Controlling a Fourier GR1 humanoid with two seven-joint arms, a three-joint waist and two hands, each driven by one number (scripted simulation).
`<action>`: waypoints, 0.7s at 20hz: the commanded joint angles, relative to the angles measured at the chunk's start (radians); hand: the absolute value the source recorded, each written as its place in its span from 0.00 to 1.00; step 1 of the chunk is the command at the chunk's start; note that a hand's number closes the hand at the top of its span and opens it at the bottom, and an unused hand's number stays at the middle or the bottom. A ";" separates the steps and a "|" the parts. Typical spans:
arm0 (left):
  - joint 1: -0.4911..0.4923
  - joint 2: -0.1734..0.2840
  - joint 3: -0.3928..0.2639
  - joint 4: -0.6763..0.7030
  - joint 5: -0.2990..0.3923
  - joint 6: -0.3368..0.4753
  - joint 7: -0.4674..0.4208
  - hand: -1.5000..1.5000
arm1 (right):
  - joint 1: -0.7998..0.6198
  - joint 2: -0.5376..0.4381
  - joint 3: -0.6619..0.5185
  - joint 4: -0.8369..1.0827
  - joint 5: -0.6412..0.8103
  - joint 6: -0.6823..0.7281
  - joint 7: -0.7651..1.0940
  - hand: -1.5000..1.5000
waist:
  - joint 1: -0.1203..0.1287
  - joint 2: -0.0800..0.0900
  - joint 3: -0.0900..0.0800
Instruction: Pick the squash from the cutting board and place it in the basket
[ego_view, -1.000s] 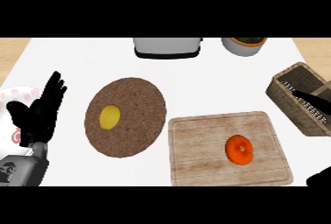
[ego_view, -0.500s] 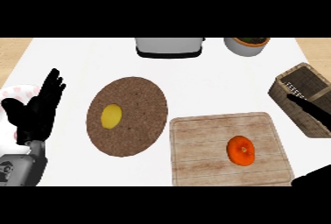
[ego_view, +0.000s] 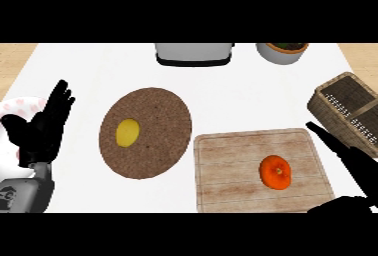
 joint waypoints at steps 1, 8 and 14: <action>0.002 -0.030 -0.007 -0.017 -0.032 0.009 0.034 0.50 | 0.012 0.072 0.008 0.071 0.103 -0.054 -0.124 0.00 | 0.001 0.000 0.000; -0.023 -0.014 0.054 -0.077 -0.039 -0.037 0.099 0.50 | 0.020 0.159 0.024 0.075 0.218 -0.067 -0.139 0.00 | 0.002 0.000 0.000; 0.008 -0.062 0.070 0.001 -0.058 -0.073 0.005 0.50 | 0.105 0.200 0.004 0.097 0.267 -0.077 -0.248 0.00 | -0.001 0.000 0.000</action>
